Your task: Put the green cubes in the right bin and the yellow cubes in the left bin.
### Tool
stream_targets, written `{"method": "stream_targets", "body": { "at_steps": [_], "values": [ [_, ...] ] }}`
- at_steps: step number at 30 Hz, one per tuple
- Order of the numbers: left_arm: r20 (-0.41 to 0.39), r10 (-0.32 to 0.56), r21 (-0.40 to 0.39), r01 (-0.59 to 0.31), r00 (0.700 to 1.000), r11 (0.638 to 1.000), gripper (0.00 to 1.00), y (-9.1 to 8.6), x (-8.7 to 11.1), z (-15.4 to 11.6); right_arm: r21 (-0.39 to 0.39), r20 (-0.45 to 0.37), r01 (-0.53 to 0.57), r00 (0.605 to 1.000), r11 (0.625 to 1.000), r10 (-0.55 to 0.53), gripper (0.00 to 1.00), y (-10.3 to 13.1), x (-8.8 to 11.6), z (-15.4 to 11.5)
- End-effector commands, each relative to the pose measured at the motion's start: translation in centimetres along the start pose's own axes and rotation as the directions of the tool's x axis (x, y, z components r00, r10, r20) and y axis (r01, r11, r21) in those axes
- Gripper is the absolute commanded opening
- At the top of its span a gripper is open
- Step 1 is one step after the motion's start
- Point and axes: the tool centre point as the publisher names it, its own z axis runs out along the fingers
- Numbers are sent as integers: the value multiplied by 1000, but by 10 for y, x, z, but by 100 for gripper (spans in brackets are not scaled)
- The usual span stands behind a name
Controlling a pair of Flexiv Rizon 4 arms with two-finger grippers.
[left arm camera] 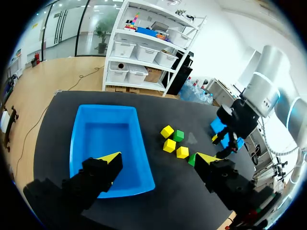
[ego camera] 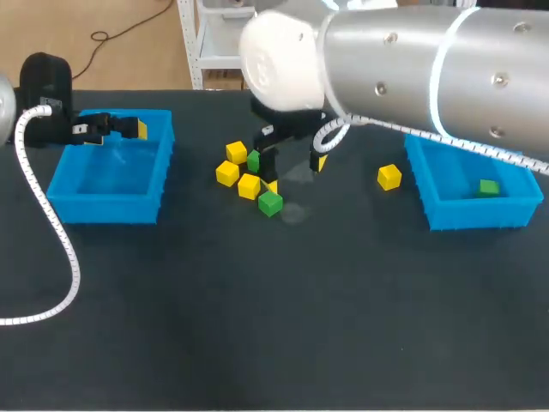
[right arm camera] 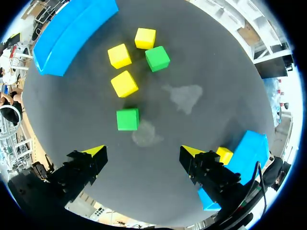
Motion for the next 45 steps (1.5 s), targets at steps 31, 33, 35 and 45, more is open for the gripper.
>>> {"method": "stream_targets", "body": {
  "at_steps": [31,33,35,45],
  "values": [
    [7,2,11,-2,1000,1000,100,2,1,0,59,385,39,921,997,-59,0,6,-40,69],
    [7,2,11,-2,1000,1000,100,2,1,0,62,382,35,922,997,-56,0,5,-39,69],
    [7,2,11,-2,1000,1000,100,2,1,0,63,385,31,922,998,-53,0,3,-36,65],
    [7,2,11,-2,1000,1000,100,2,1,0,102,580,-79,814,992,5,0,-36,-2,-34]
  ]
}}
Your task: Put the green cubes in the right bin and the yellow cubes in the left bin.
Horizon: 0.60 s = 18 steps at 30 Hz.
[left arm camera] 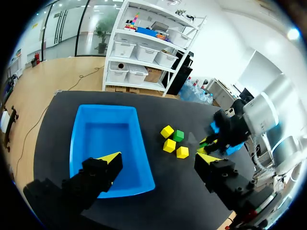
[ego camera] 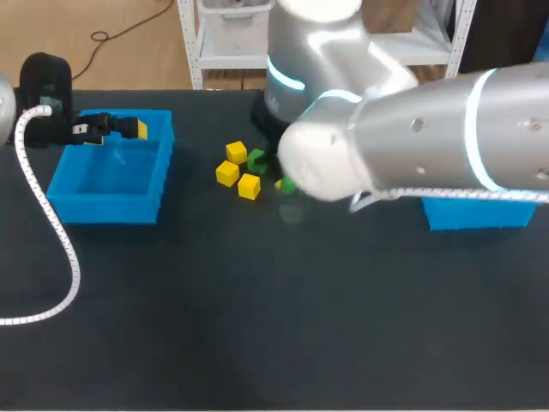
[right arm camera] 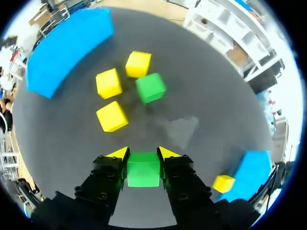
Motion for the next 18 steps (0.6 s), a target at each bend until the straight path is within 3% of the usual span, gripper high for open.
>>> {"method": "stream_targets", "body": {
  "at_steps": [1,4,9,14,18],
  "values": [
    [7,2,11,-2,1000,1000,100,2,1,0,35,326,-71,944,997,56,0,-34,21,-73],
    [7,2,11,-2,1000,1000,100,2,1,0,75,381,-168,916,983,127,0,-74,28,-102],
    [7,2,11,-2,1000,1000,100,2,1,0,76,416,-363,858,929,301,0,-145,58,-125],
    [7,2,11,-2,1000,1000,100,2,1,0,55,405,-513,796,856,451,0,-202,98,-123],
    [7,2,11,-2,1000,1000,100,2,1,0,55,379,-597,754,801,536,0,-230,124,-111]
  ]
}}
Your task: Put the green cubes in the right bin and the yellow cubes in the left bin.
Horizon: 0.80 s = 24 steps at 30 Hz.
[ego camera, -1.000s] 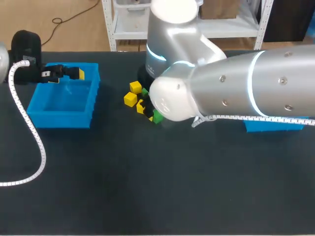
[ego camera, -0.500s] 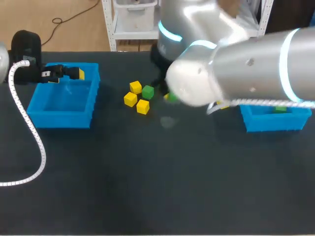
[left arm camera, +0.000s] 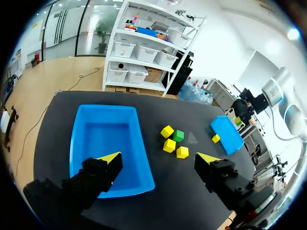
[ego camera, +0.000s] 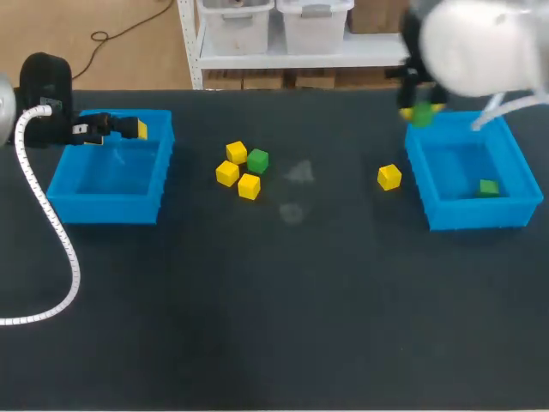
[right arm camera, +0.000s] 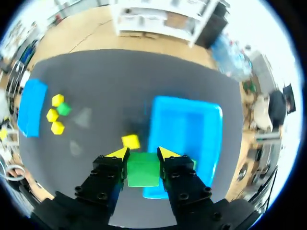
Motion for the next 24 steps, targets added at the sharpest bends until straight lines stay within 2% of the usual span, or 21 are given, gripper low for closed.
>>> {"method": "stream_targets", "body": {
  "at_steps": [1,7,8,9,17,20,24],
  "values": [
    [7,2,11,-2,1000,1000,100,2,1,0,-45,386,-122,913,992,130,0,-57,13,14],
    [7,2,11,-2,1000,1000,100,2,1,0,-36,350,-172,921,984,174,0,-72,18,31],
    [7,2,11,-2,1000,1000,100,2,1,0,-28,343,-176,923,984,175,34,-73,17,32],
    [7,2,11,-2,1000,1000,100,2,1,0,-29,344,-173,923,985,172,100,-73,17,32],
    [7,2,11,-2,1000,1000,100,2,1,0,-20,359,-128,925,992,126,100,-58,6,23],
    [7,2,11,-2,1000,1000,100,2,1,0,-15,369,-64,927,998,65,100,-39,-8,15],
    [7,2,11,-2,1000,1000,100,2,1,0,-4,376,71,924,997,-65,100,5,-34,8]
  ]
}}
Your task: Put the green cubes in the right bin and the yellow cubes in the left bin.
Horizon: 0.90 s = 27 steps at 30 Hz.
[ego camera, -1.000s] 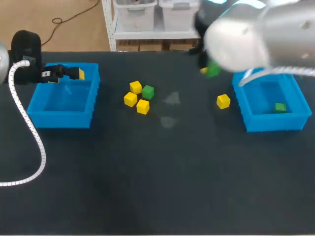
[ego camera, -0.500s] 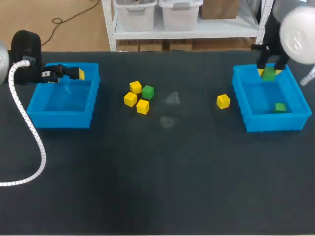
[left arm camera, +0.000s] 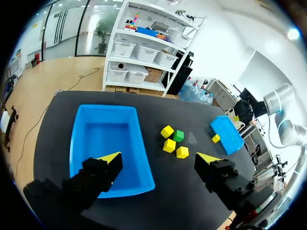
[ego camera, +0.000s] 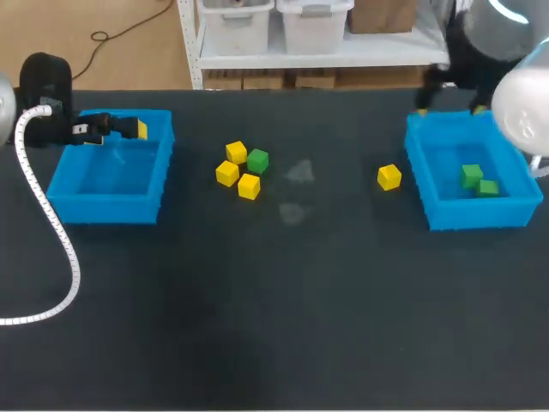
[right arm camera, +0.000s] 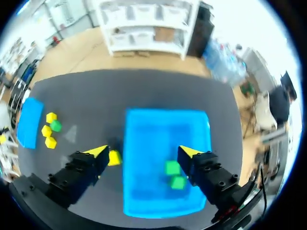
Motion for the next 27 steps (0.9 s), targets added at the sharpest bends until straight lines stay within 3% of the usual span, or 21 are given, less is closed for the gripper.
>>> {"method": "stream_targets", "body": {
  "at_steps": [1,8,16,21,27],
  "values": [
    [7,2,12,-2,1000,1000,100,2,1,0,4,138,103,985,995,-103,100,46,-17,5],
    [7,2,12,-2,1000,1000,100,2,1,0,-46,114,341,936,939,-334,100,143,-48,20],
    [7,2,12,-2,1000,1000,100,2,1,0,-115,69,530,848,840,-525,100,235,-40,38],
    [7,2,12,-2,1000,1000,100,2,1,0,-133,23,590,805,796,-593,100,262,-30,58],
    [7,2,12,-2,1000,1000,100,2,1,0,-157,-30,610,783,777,-621,100,270,-27,79]
  ]
}}
